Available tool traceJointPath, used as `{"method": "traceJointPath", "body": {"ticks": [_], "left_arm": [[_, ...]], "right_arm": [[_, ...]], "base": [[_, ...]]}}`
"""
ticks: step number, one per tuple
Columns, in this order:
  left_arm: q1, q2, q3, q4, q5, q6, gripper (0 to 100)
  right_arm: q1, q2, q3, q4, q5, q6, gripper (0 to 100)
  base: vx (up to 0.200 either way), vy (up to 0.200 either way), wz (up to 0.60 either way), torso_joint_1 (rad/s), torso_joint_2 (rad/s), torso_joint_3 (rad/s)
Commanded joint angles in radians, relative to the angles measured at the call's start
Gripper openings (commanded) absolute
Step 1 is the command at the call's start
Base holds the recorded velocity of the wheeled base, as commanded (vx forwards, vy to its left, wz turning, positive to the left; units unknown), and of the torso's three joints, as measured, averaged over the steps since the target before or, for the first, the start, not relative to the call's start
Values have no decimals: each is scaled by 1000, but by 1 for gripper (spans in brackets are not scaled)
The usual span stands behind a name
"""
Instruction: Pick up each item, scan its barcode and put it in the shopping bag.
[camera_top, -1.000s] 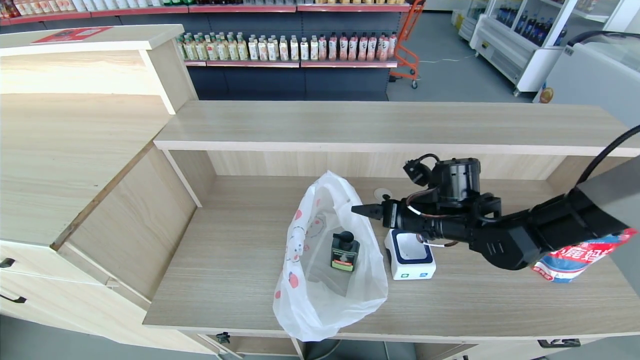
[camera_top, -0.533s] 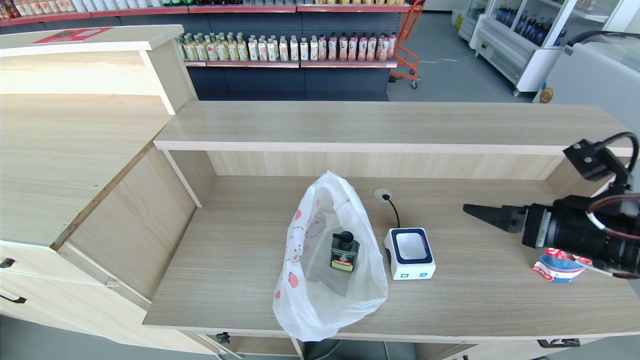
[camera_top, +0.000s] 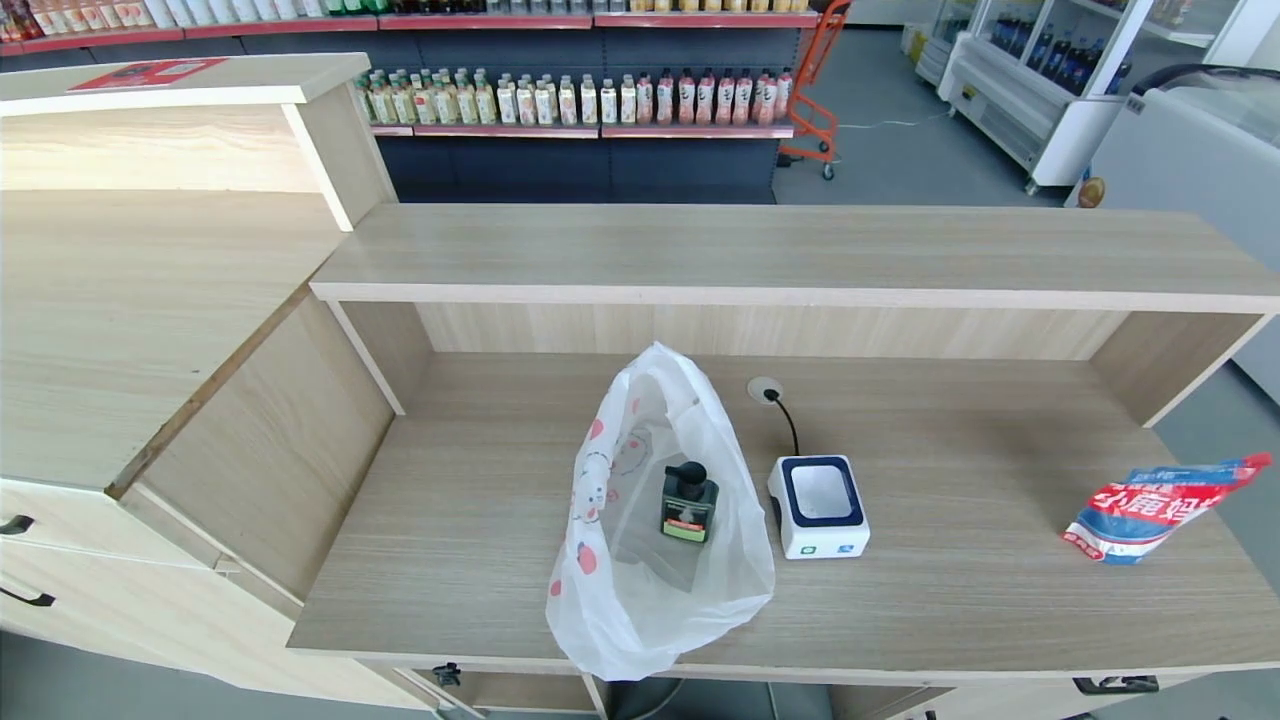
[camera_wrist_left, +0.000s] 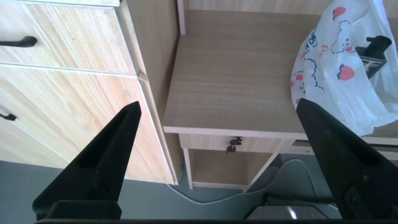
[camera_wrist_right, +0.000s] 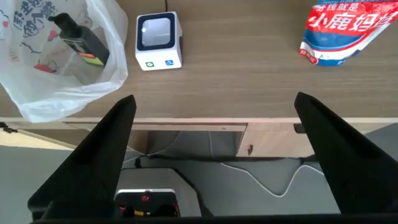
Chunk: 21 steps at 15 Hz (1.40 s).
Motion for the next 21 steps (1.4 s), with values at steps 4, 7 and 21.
{"method": "traceJointPath", "body": {"ticks": [4, 7, 21], "left_arm": [[0, 0, 0, 0, 0, -1, 100], [0, 0, 0, -2, 0, -8, 100], [0, 0, 0, 0, 3, -12, 100]], "right_arm": [[-48, -307, 68, 93, -49, 11, 100], [-48, -307, 68, 93, -49, 11, 100], [-48, -307, 68, 93, -49, 13, 100]], "base": [[0, 0, 0, 0, 0, 0], [0, 0, 0, 0, 0, 0], [0, -129, 0, 3, 2, 1]]}}
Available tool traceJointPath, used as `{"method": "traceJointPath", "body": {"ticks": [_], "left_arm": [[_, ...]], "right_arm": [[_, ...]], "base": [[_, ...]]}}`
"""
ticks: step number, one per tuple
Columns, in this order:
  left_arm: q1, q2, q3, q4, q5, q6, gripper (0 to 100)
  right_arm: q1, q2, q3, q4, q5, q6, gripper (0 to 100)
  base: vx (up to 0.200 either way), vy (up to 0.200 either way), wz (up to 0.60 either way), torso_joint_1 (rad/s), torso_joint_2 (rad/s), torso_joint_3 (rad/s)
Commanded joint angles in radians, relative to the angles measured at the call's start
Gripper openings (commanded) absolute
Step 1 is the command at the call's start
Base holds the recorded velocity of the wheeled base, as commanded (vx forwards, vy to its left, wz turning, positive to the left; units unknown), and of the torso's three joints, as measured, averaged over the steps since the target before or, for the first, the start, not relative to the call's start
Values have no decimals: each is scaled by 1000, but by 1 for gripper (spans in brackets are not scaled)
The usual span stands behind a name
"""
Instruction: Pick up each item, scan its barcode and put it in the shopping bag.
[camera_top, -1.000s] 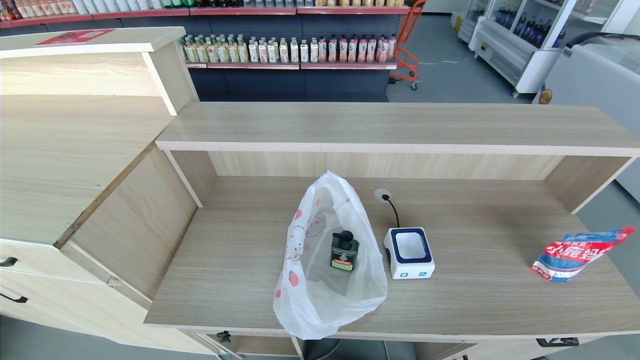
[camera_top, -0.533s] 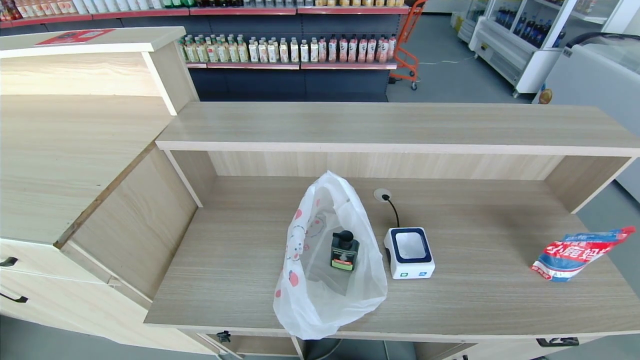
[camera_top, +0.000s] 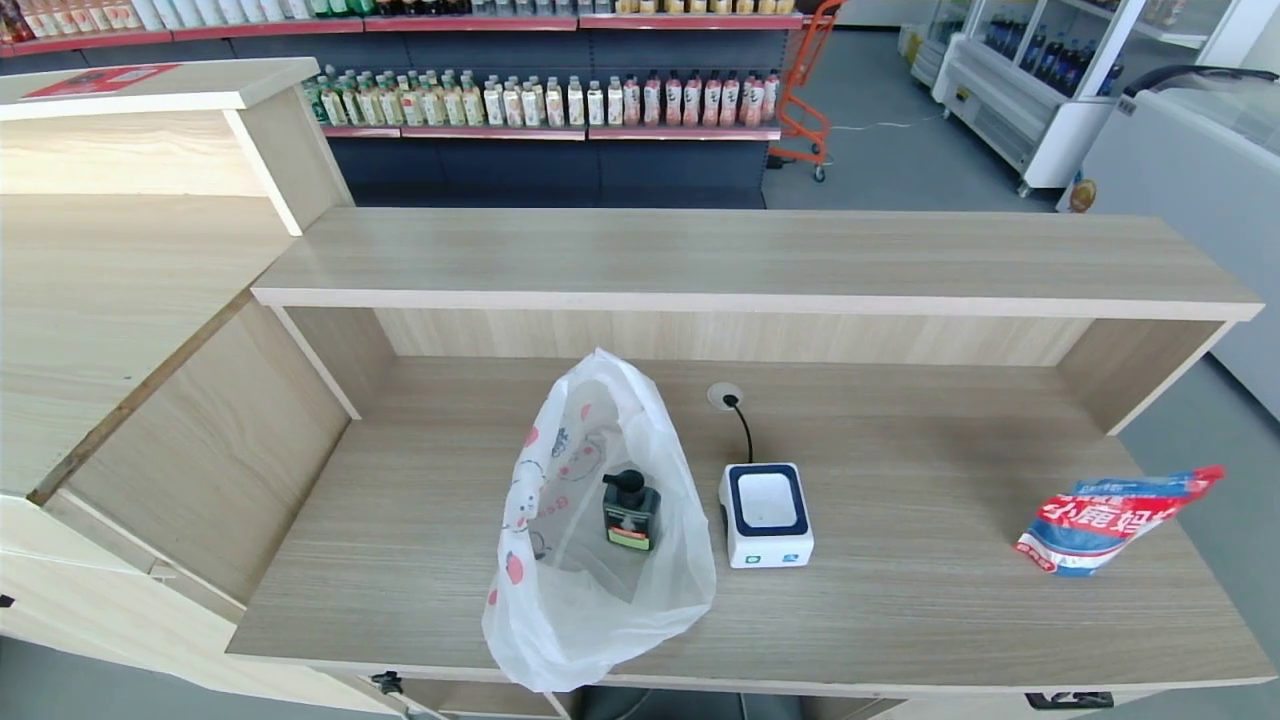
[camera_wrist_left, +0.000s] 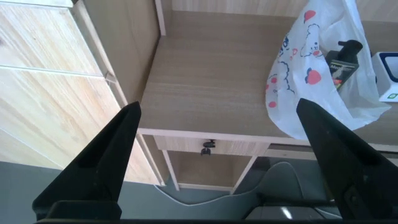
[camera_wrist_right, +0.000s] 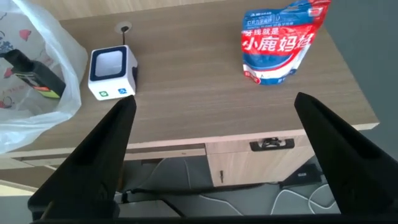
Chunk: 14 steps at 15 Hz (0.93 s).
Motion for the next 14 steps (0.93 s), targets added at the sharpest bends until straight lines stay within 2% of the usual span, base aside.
{"method": "traceJointPath", "body": {"ticks": [1, 10, 11, 13, 14], "left_arm": [[0, 0, 0, 0, 0, -1, 100], [0, 0, 0, 0, -1, -1, 100], [0, 0, 0, 0, -3, 8, 100], [0, 0, 0, 0, -4, 6, 100], [0, 0, 0, 0, -4, 11, 100]], "right_arm": [[1, 4, 0, 0, 0, 0, 100], [1, 4, 0, 0, 0, 3, 100], [1, 4, 0, 0, 0, 3, 100], [1, 4, 0, 0, 0, 3, 100], [1, 4, 0, 0, 0, 5, 100]], "base": [[0, -200, 0, -2, -2, 2], [-200, -200, 0, 0, 2, 1], [0, 0, 0, 0, 0, 0], [0, 0, 0, 0, 0, 0], [0, -200, 0, -7, -7, 2]]}}
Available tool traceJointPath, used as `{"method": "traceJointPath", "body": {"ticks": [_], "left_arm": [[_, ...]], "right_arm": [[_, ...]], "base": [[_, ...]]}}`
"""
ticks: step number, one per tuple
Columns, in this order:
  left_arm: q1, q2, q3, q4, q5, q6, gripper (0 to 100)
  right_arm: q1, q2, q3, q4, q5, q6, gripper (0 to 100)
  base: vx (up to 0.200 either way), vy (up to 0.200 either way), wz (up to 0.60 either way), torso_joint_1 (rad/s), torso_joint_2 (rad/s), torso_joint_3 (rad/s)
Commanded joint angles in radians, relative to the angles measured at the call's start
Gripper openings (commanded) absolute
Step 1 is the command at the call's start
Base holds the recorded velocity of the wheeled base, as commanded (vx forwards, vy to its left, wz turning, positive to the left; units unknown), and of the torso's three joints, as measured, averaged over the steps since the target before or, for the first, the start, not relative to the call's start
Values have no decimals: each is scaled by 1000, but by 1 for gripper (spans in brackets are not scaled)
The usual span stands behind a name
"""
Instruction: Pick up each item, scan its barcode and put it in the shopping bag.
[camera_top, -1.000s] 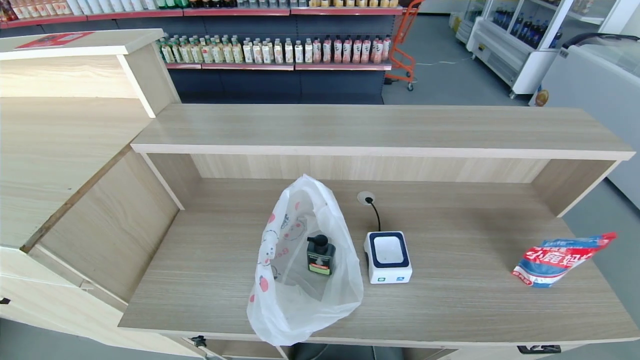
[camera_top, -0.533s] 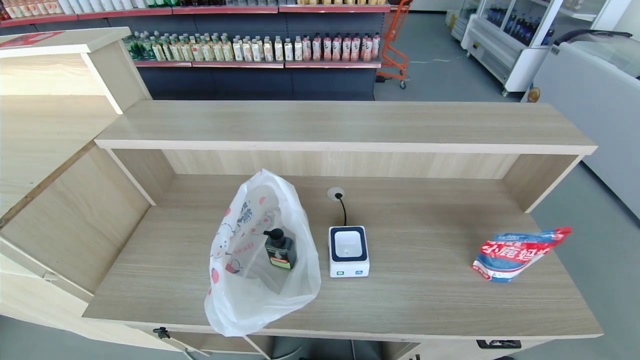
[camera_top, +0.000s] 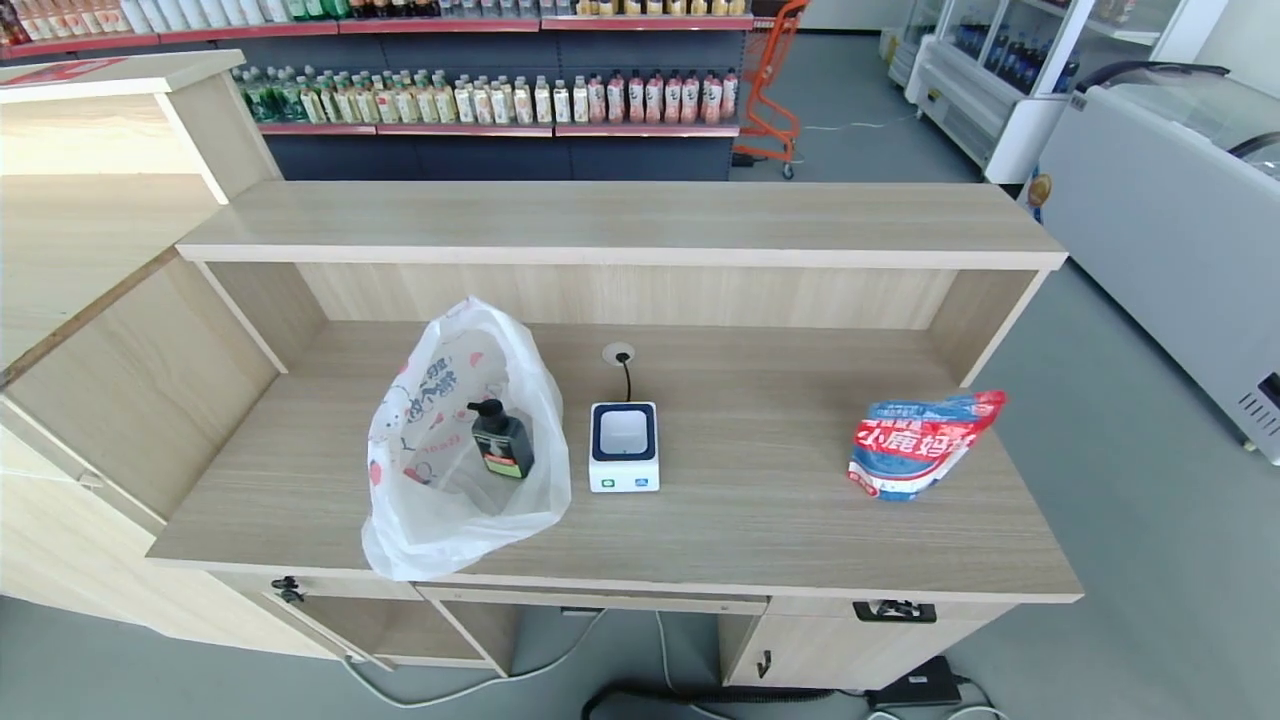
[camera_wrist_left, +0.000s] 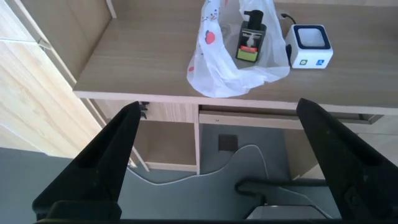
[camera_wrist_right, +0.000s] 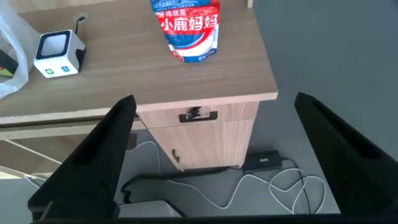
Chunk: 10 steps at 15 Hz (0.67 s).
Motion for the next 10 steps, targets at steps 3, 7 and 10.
{"method": "traceJointPath", "body": {"ticks": [3, 7, 10], "left_arm": [[-1, 0, 0, 0, 0, 4, 100], [-1, 0, 0, 0, 0, 4, 100], [-1, 0, 0, 0, 0, -1, 100]], "right_arm": [[0, 3, 0, 0, 0, -3, 100], [13, 141, -155, 17, 23, 17, 100], [12, 821, -675, 25, 20, 387, 100]], "base": [[0, -200, 0, 17, 5, 1], [0, -200, 0, 2, -1, 2], [0, 0, 0, 0, 0, 0]]}}
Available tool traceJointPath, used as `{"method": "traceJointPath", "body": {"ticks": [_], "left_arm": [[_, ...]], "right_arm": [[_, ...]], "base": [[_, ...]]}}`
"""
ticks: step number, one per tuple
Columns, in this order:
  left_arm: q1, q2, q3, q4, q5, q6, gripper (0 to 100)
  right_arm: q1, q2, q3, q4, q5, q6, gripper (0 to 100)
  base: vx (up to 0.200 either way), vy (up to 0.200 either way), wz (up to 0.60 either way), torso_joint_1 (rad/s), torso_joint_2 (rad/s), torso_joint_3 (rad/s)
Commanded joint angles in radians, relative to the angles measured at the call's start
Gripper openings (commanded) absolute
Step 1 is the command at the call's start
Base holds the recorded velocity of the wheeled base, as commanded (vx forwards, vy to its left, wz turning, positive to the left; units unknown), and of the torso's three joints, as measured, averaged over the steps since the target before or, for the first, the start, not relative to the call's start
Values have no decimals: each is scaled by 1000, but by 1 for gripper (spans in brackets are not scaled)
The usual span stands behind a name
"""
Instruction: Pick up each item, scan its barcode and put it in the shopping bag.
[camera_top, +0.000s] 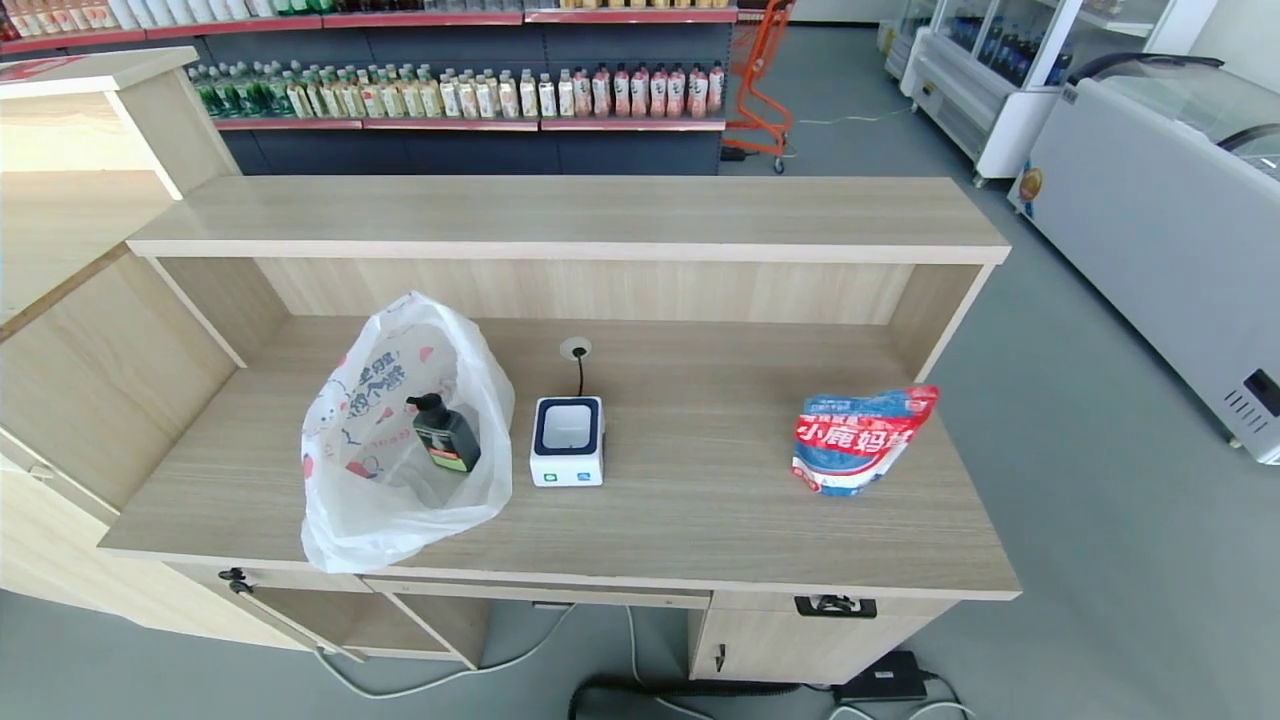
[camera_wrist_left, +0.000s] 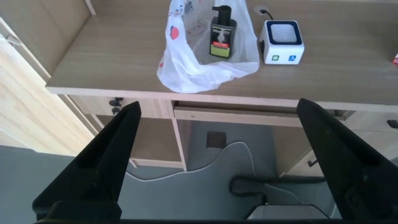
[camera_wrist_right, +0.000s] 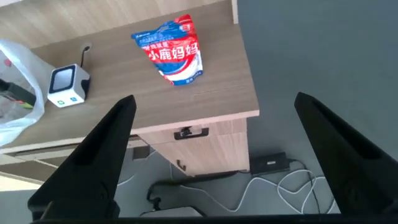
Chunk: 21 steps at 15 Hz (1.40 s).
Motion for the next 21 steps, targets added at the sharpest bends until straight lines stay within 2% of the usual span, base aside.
{"method": "traceJointPath", "body": {"ticks": [1, 2, 4, 5, 7, 10, 12, 17, 21], "left_arm": [[-1, 0, 0, 0, 1, -1, 100], [-1, 0, 0, 0, 1, -1, 100], [-1, 0, 0, 0, 1, -1, 100], [-1, 0, 0, 0, 1, -1, 100], [-1, 0, 0, 0, 1, -1, 100], [-1, 0, 0, 0, 1, -1, 100], [-1, 0, 0, 0, 1, -1, 100], [-1, 0, 0, 0, 1, -1, 100], [-1, 0, 0, 0, 1, -1, 100]], "right_arm": [[-2, 789, -576, 30, -3, 400, 100], [-23, 966, -720, 87, -5, 531, 100], [-48, 1329, -1042, 337, -12, 814, 100], [-43, 1455, -1133, 406, -26, 885, 100], [-16, 1579, -1170, 407, -62, 900, 100], [69, 1696, -1190, 303, -100, 1000, 100], [113, 1749, -1191, 266, -100, 1003, 100], [158, 1872, -1265, 136, -97, 998, 100], [181, 1970, -1274, 50, -95, 986, 100]], "base": [[0, 0, 0, 0, 0, 0], [0, 0, 0, 0, 0, 0], [0, 0, 0, 0, 0, 0], [0, 0, 0, 0, 0, 0], [0, 0, 0, 0, 0, 0], [0, 0, 0, 0, 0, 0], [0, 0, 0, 0, 0, 0], [0, 0, 0, 0, 0, 0], [0, 0, 0, 0, 0, 0]]}}
